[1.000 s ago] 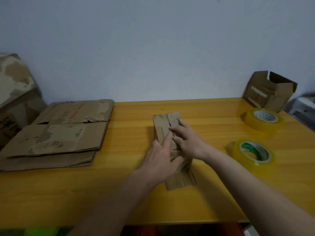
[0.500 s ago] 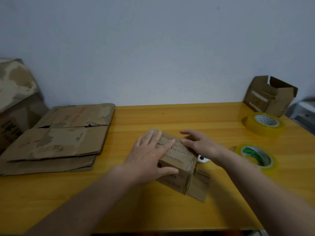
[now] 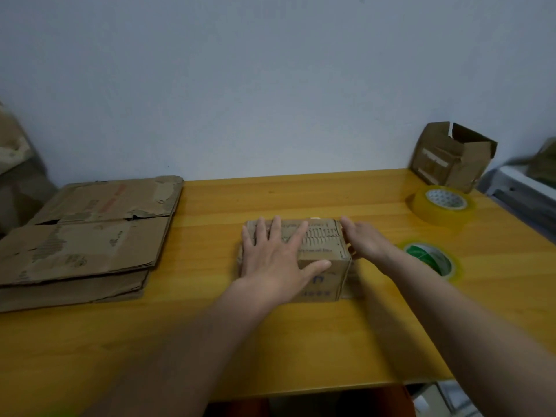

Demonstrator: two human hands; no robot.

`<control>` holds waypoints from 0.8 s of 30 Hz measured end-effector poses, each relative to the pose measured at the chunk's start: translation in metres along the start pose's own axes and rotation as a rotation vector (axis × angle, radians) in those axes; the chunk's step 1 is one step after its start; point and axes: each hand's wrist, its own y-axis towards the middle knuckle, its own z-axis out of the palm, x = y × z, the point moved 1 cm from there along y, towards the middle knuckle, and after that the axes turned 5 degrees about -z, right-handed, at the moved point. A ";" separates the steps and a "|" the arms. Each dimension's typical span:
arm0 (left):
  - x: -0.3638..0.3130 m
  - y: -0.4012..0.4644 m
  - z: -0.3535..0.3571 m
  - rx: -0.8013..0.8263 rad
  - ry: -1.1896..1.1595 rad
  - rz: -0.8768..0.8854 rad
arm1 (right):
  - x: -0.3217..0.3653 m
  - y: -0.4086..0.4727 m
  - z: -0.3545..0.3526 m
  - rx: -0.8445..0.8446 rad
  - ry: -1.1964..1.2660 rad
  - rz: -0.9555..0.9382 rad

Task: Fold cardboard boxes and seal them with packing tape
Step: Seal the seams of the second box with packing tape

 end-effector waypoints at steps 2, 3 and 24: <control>-0.017 0.005 -0.002 0.016 -0.001 -0.047 | 0.007 0.000 -0.002 -0.081 0.059 -0.096; -0.025 0.007 -0.003 0.016 0.000 -0.057 | 0.011 -0.001 -0.002 -0.102 0.064 -0.134; -0.030 0.029 -0.004 0.045 -0.056 0.111 | -0.099 -0.046 -0.060 -0.041 -0.941 0.106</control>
